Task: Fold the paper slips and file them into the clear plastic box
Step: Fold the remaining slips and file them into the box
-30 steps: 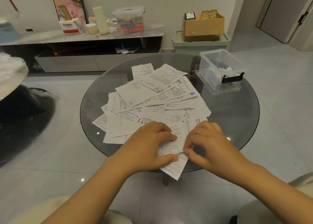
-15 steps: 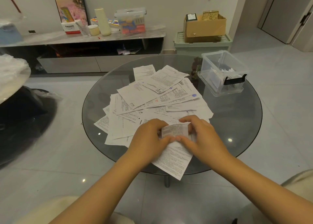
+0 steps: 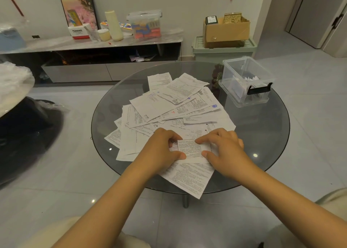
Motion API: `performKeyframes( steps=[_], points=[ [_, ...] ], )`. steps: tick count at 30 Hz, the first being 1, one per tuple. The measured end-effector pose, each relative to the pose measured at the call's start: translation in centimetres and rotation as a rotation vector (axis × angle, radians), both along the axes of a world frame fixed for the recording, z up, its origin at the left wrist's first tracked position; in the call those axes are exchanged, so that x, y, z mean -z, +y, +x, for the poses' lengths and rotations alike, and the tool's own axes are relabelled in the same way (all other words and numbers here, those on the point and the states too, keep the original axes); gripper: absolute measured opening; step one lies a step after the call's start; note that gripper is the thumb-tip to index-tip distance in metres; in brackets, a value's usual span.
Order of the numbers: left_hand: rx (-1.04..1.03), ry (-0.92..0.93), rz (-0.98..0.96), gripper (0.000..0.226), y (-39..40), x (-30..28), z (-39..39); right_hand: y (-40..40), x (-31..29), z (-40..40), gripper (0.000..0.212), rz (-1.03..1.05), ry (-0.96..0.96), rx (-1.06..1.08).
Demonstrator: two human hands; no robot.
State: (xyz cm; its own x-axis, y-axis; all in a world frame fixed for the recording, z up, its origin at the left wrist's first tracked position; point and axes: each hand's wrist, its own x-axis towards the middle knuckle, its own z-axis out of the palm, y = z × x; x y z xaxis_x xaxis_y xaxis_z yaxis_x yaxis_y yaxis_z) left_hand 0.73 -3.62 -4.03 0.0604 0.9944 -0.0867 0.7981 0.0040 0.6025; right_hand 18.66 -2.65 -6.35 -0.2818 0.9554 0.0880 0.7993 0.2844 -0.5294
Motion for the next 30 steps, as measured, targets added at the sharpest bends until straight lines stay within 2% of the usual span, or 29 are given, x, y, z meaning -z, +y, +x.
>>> performKeyframes(
  steps=[4, 9, 11, 15, 16, 18, 22, 28, 30],
  points=[
    [-0.004, -0.067, -0.009, 0.035, -0.1, -0.1, 0.1, -0.3, 0.1, 0.1, 0.035, 0.022, 0.01, 0.0],
    [-0.039, -0.258, -0.027, 0.027, -0.1, -0.1, 0.6, -0.4, 0.0, 0.3, 0.041, 0.011, 0.17, 0.043],
    [-0.049, -0.344, -0.019, 0.026, 0.1, -0.3, 0.9, -0.2, -0.2, 0.3, 0.035, -0.063, 0.303, 0.096],
    [-0.091, -0.526, -0.041, 0.014, 0.6, -0.9, 1.6, 0.2, -1.4, 0.9, 0.003, -0.187, 0.586, 0.138],
    [-0.103, -0.573, -0.052, 0.007, 0.7, -0.9, 2.0, 0.3, -1.8, 1.1, 0.003, -0.195, 0.631, 0.149],
    [-0.125, -0.641, -0.051, 0.015, 1.0, -0.8, 2.6, 0.4, -2.2, 1.6, 0.007, -0.201, 0.668, 0.177],
    [-0.162, -0.616, 0.032, 0.022, 1.9, -0.7, 4.2, 0.9, -2.2, 2.6, 0.013, -0.209, 0.697, 0.255],
    [-0.137, -0.596, 0.11, 0.008, 2.6, -0.4, 6.7, 2.1, -2.4, 4.6, 0.008, -0.144, 0.704, 0.335],
    [-0.122, -0.539, 0.106, 0.029, 2.8, -0.2, 7.1, 3.0, -2.5, 5.9, 0.016, -0.036, 0.651, 0.441]
  ],
)
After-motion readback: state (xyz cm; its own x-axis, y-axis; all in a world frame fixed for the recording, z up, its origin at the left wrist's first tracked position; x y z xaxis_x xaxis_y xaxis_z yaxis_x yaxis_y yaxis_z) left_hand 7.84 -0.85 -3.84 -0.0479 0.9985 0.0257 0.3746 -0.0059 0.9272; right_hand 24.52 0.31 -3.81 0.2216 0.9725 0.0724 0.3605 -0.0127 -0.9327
